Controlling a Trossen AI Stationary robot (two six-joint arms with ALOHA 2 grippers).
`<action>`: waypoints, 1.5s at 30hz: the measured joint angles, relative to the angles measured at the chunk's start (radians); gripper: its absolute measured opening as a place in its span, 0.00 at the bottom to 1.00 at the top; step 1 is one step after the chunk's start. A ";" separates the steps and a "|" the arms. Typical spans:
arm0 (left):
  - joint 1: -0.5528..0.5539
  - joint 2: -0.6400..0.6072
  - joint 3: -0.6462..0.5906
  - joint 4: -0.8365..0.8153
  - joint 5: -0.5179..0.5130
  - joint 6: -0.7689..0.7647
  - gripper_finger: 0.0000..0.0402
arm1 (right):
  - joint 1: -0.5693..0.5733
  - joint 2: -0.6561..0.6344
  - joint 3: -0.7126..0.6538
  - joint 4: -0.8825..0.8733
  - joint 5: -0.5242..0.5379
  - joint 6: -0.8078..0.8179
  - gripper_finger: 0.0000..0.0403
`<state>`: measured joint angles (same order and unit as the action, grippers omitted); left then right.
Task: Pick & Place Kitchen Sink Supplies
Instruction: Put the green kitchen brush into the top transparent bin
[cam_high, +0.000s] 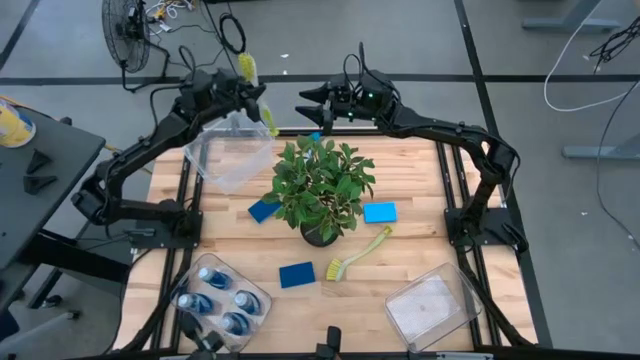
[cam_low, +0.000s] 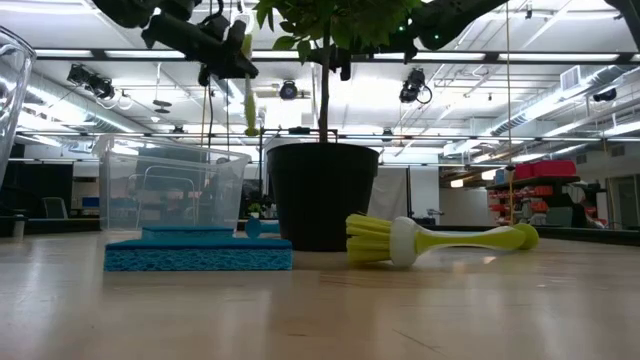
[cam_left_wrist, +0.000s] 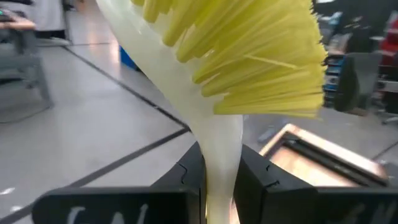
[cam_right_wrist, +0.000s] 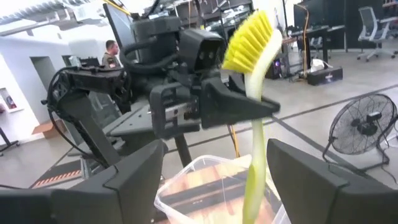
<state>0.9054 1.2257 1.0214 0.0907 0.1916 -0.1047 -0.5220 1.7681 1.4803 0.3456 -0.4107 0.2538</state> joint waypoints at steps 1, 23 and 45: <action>0.001 -0.008 0.001 -0.023 -0.020 0.012 0.13 | 0.000 0.000 0.000 -0.010 0.000 0.001 0.71; 0.013 -0.015 0.000 -0.442 -0.401 0.077 0.13 | 0.002 0.000 0.000 -0.075 0.000 -0.004 0.71; 0.020 0.216 0.000 -0.485 -0.511 -0.047 0.16 | 0.003 0.000 0.000 -0.122 0.002 -0.005 0.71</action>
<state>0.9259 1.4417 1.0218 -0.3947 -0.3197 -0.1512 -0.5190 1.7679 1.4803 0.2236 -0.4091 0.2489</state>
